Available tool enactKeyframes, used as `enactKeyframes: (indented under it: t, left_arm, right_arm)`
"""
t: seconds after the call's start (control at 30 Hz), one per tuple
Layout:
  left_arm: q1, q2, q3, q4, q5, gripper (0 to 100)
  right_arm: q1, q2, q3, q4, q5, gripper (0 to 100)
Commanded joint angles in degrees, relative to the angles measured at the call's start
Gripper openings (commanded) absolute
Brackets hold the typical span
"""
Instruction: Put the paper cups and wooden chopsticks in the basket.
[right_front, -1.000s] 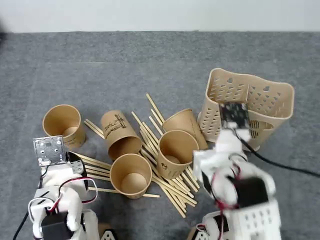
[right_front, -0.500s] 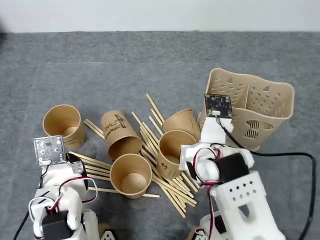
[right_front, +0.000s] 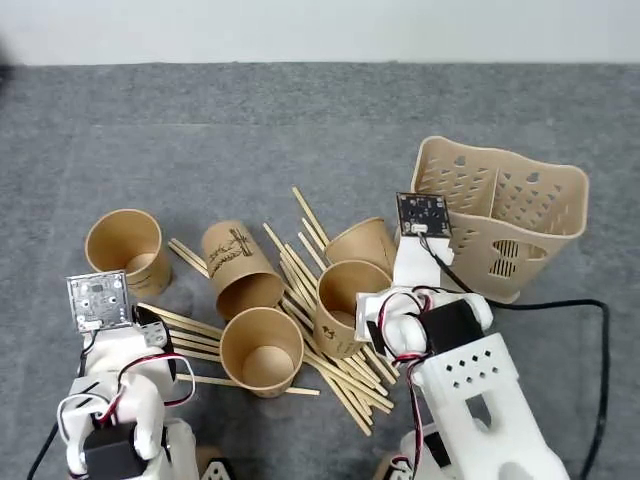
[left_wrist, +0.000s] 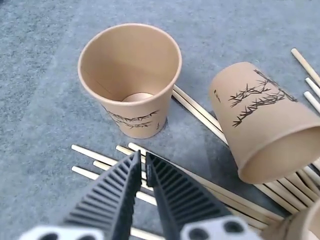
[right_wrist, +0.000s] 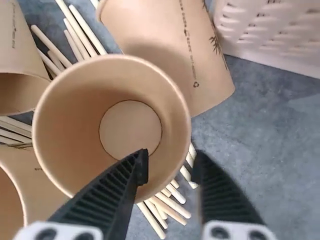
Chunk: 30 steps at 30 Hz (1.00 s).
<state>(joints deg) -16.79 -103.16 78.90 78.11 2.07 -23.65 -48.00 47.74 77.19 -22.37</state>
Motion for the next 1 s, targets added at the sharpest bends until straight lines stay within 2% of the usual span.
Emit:
enactKeyframes:
  t: [0.0,0.13,0.2,0.43,0.57,0.73,0.97]
  left_arm:
    - [-0.4,-0.9,-0.3,-1.3,-0.3,1]
    - [-0.4,-0.9,-0.3,-1.3,-0.3,1]
    - [-0.4,-0.9,-0.3,-1.3,-0.3,1]
    - [-0.4,-0.9,-0.3,-1.3,-0.4,1]
    - [-0.4,-0.9,0.4,-1.4,-0.4,1]
    - [-0.4,-0.9,0.7,-1.4,-0.4,1]
    - [-0.4,-0.9,0.7,-1.4,-0.4,1]
  right_arm:
    - [-0.2,-0.5,-0.8,0.5,1.0,1.9]
    - [0.1,-0.5,-3.1,1.5,1.0,0.9]
    - [0.2,-0.5,-7.7,5.1,1.0,0.7]
    - [0.1,-0.4,-33.1,21.1,1.6,0.7]
    - [1.4,0.1,-46.9,25.0,7.1,0.7]
    - [12.5,0.2,-57.1,24.0,15.6,0.7]
    - [31.0,0.2,-57.9,17.6,22.9,0.7]
